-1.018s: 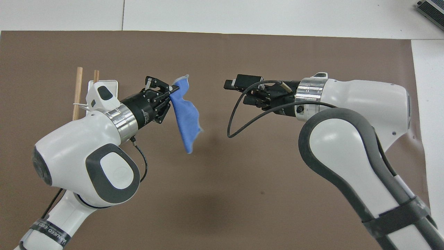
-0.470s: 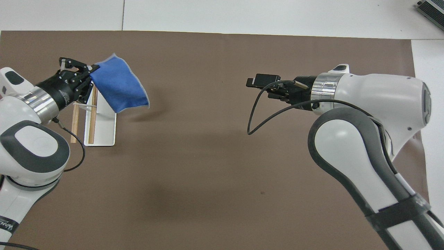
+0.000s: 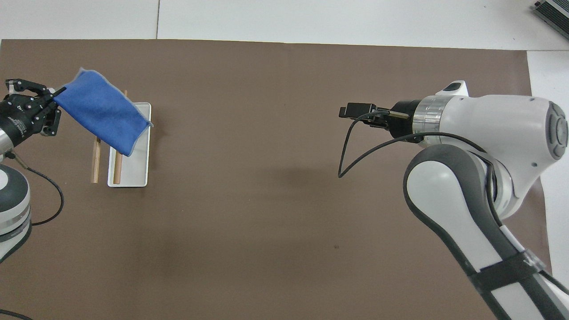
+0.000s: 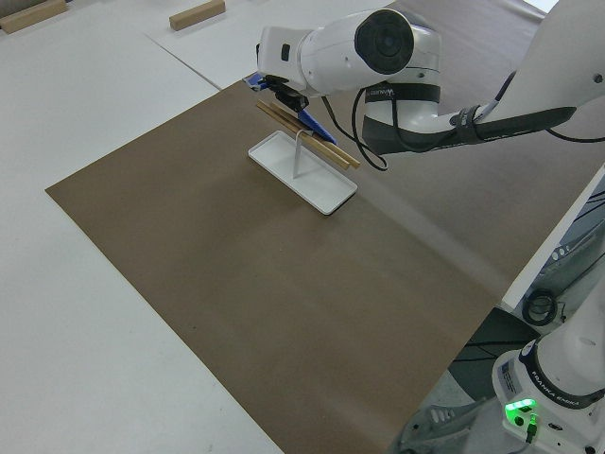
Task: Right arm passes towel to left arm to hang
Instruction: 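Carry the towel over the sticks with the left gripper while the right gripper withdraws, then lower the towel onto the wooden sticks and open the left gripper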
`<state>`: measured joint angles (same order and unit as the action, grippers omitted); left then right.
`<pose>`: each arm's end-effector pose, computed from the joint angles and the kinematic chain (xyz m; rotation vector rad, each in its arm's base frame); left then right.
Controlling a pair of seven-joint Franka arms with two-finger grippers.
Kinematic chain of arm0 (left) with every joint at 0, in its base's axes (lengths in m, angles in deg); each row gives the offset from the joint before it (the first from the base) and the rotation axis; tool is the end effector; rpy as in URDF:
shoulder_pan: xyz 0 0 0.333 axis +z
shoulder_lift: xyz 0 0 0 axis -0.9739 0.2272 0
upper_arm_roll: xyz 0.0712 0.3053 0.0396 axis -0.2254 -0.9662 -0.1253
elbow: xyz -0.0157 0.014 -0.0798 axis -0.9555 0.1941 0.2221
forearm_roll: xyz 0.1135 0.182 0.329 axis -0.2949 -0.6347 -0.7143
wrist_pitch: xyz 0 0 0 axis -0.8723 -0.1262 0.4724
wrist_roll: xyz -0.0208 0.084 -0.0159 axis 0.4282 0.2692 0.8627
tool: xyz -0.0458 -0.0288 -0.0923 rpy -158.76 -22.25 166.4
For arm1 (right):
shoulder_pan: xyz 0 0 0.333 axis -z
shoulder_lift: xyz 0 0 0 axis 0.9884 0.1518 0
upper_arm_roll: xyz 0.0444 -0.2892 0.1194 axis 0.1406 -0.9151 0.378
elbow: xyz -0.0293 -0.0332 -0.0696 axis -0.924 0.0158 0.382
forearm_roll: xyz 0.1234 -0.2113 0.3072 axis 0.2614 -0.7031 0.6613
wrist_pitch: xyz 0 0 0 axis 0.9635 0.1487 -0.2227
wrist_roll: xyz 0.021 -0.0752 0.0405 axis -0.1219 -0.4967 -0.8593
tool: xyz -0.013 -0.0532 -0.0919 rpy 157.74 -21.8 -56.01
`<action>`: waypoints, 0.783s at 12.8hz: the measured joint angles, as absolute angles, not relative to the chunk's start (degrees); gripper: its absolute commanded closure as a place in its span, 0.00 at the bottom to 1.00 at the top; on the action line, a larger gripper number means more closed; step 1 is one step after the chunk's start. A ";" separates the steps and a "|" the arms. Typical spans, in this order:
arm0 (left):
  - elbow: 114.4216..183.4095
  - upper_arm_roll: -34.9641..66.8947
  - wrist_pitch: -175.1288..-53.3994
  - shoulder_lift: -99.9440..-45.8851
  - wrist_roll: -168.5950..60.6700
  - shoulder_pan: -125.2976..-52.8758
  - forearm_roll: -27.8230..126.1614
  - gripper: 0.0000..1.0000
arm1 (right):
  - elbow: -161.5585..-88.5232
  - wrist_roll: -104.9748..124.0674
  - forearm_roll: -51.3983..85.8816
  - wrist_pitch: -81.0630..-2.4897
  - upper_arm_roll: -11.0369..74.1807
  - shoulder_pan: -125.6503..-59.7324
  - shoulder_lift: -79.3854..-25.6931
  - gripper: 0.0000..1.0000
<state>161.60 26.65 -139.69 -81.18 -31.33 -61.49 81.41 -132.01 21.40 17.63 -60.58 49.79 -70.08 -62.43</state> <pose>0.5778 0.0636 0.4576 1.6477 1.6550 0.5023 0.5938 0.1491 0.4840 -2.5847 0.1985 -0.3565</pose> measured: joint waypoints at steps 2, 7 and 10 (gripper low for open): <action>161.80 26.66 -139.69 -81.08 -31.33 -59.96 81.41 1.00 | -132.00 21.40 12.53 -56.36 49.75 -67.58 -63.91 0.00; 167.49 26.68 -140.40 -80.85 -31.33 -57.88 81.41 1.00 | -132.02 21.40 1.10 -44.32 49.66 -63.15 -69.76 0.00; 170.15 26.76 -140.90 -80.91 -31.33 -57.87 81.41 0.71 | -132.04 21.47 -2.11 -43.41 49.48 -63.05 -70.30 0.00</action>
